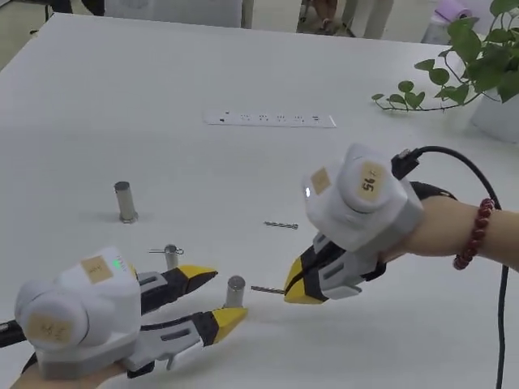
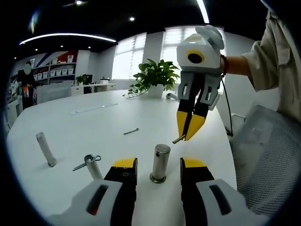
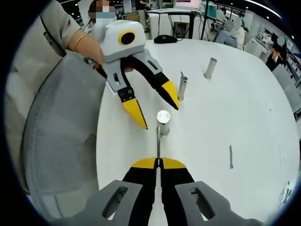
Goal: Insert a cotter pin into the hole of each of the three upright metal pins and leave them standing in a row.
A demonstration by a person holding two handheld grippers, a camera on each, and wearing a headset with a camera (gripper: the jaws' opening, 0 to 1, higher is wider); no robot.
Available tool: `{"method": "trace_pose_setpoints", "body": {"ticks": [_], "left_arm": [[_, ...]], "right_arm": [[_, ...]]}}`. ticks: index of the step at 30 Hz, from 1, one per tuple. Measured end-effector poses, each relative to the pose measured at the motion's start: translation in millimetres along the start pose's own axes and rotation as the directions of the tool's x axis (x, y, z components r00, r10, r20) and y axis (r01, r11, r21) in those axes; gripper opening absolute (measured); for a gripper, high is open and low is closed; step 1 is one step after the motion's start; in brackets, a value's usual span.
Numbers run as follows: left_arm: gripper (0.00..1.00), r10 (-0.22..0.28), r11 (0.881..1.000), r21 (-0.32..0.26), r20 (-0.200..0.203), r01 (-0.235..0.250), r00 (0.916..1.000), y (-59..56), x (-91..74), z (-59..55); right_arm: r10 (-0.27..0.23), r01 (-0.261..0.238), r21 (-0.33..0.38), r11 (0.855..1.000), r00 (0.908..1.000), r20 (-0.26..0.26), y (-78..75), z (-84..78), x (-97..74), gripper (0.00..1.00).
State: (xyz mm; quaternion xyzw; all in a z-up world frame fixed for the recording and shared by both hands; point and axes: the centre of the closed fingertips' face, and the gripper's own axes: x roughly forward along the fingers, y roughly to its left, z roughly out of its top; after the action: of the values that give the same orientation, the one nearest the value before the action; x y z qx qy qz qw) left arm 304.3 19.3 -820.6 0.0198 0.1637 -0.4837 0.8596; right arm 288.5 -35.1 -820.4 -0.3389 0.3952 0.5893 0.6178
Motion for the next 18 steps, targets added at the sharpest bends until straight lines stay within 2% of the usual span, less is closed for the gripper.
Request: {"method": "trace_pose_setpoints", "body": {"ticks": [18], "left_arm": [[0.23, -0.021, 1.0, -0.015, -0.022, 0.02, 0.9995, -1.8, 12.1, -12.4]], "right_arm": [[-0.004, 0.003, -0.023, 1.0, 0.9995, -0.032, -7.0, -0.5, 6.2, 0.03]]}}
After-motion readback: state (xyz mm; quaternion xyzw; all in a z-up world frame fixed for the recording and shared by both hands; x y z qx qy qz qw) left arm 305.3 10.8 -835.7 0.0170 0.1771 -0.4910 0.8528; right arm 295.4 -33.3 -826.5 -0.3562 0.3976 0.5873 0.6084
